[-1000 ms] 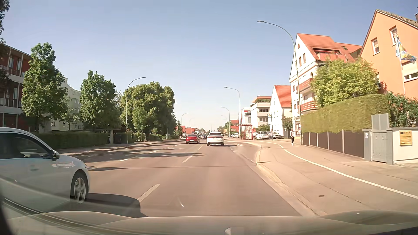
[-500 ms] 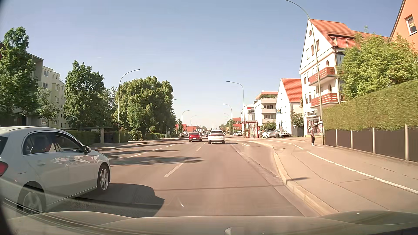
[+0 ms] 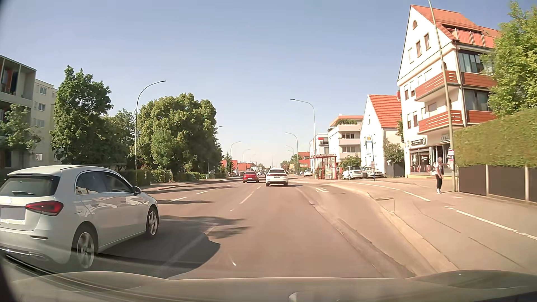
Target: Follow the waypoints while adhering to traffic rules and regulations
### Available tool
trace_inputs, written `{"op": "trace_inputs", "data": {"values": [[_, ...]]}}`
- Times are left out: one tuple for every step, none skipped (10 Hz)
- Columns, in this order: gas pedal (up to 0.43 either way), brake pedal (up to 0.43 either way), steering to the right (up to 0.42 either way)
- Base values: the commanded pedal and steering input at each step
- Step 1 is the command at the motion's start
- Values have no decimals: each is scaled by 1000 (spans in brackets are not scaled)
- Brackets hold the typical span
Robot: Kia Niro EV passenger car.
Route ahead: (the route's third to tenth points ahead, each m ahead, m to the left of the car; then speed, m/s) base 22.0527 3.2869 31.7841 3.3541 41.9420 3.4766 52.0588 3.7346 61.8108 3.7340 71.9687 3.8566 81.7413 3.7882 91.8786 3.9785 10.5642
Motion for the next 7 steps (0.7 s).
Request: {"op": "trace_inputs", "data": {"values": [[209,0,1],[209,0,2],[209,0,1],[209,0,1],[209,0,1],[209,0,1],[209,0,1]]}}
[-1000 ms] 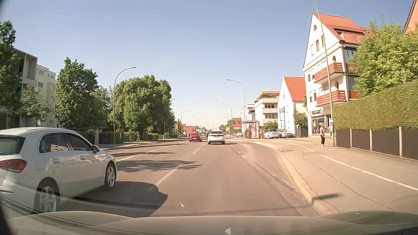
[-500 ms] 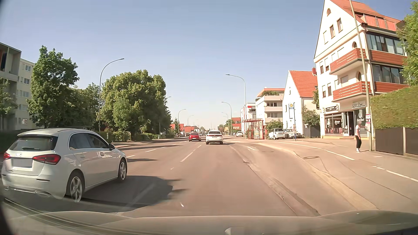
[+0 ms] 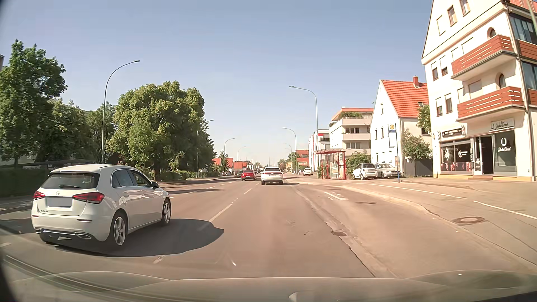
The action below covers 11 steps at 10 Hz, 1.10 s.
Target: Follow the waypoints while adhering to traffic rules and regulations
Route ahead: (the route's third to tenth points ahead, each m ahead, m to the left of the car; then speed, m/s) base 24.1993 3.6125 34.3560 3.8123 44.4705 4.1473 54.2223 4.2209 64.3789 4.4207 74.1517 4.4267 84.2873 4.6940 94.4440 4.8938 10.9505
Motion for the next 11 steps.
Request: {"op": "trace_inputs", "data": {"values": [[209,0,0],[209,0,0],[209,0,0],[209,0,-4],[209,0,-11],[209,0,-16],[209,0,-18],[209,0,-18],[209,0,-17],[209,0,-15],[118,0,-14]]}}
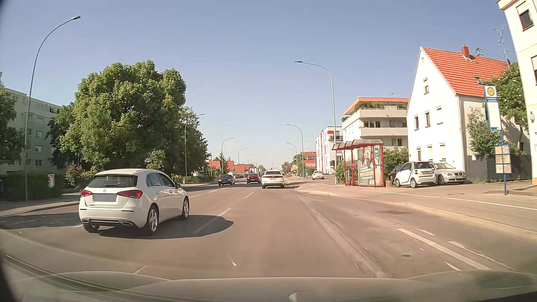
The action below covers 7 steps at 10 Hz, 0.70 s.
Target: Follow the waypoints while adhering to traffic rules and regulations
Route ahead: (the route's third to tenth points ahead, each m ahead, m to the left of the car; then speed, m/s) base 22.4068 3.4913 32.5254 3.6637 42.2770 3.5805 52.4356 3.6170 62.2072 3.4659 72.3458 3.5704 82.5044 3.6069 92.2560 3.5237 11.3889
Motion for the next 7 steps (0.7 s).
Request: {"op": "trace_inputs", "data": {"values": [[0,0,-12],[0,0,-11],[0,0,-10],[0,0,-9],[0,0,-8],[0,0,-7],[0,0,-7]]}}
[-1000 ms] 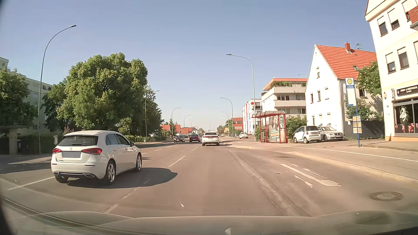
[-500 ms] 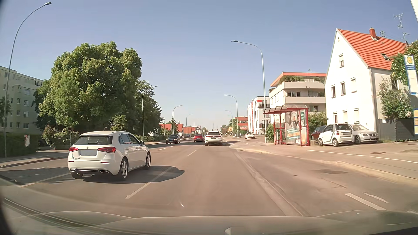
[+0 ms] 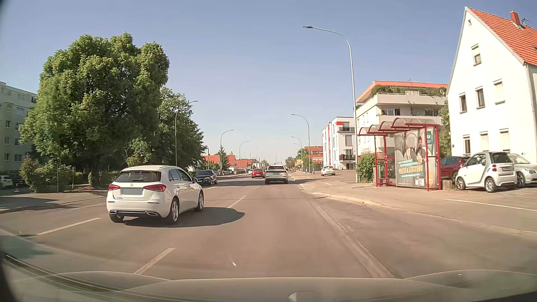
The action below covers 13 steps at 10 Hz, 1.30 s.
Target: Follow the waypoints while adhering to traffic rules and regulations
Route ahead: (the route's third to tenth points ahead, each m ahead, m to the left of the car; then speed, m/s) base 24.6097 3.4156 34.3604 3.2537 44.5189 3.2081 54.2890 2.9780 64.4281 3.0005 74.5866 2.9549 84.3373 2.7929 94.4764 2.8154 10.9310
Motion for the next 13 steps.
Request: {"op": "trace_inputs", "data": {"values": [[0,0,-7],[0,0,-8],[0,0,-9],[0,0,-10],[0,0,-11],[0,0,-10],[0,0,-8],[0,0,-4],[59,0,-3],[67,0,-4],[79,0,-6],[79,0,-9],[79,0,-10]]}}
